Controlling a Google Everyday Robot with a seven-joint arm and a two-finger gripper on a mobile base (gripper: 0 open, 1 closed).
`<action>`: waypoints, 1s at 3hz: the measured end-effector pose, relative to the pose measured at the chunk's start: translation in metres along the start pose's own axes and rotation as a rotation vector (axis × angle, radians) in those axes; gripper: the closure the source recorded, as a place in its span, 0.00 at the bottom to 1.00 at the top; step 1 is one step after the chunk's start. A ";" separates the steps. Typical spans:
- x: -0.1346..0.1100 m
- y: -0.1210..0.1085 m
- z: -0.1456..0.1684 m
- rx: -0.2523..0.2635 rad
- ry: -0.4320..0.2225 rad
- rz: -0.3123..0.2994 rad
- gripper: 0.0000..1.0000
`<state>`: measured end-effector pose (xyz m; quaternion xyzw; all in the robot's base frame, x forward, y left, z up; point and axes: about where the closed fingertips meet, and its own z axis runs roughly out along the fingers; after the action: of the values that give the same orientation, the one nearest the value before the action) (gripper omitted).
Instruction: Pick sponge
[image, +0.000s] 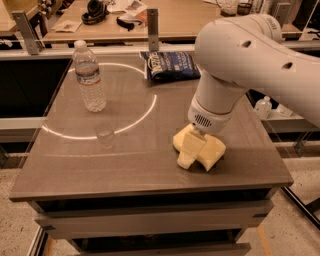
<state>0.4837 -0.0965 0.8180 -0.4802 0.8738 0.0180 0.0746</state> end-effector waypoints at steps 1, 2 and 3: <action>-0.001 0.000 -0.005 0.000 0.000 0.000 0.64; -0.002 0.000 -0.011 0.000 0.000 0.000 0.88; 0.002 0.001 -0.026 -0.009 -0.058 -0.018 1.00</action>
Offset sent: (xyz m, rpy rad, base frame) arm -0.0032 -0.0041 0.0169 0.0162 -0.0048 0.0674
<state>0.4789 -0.1001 0.8438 -0.4876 0.8669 0.0354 0.0979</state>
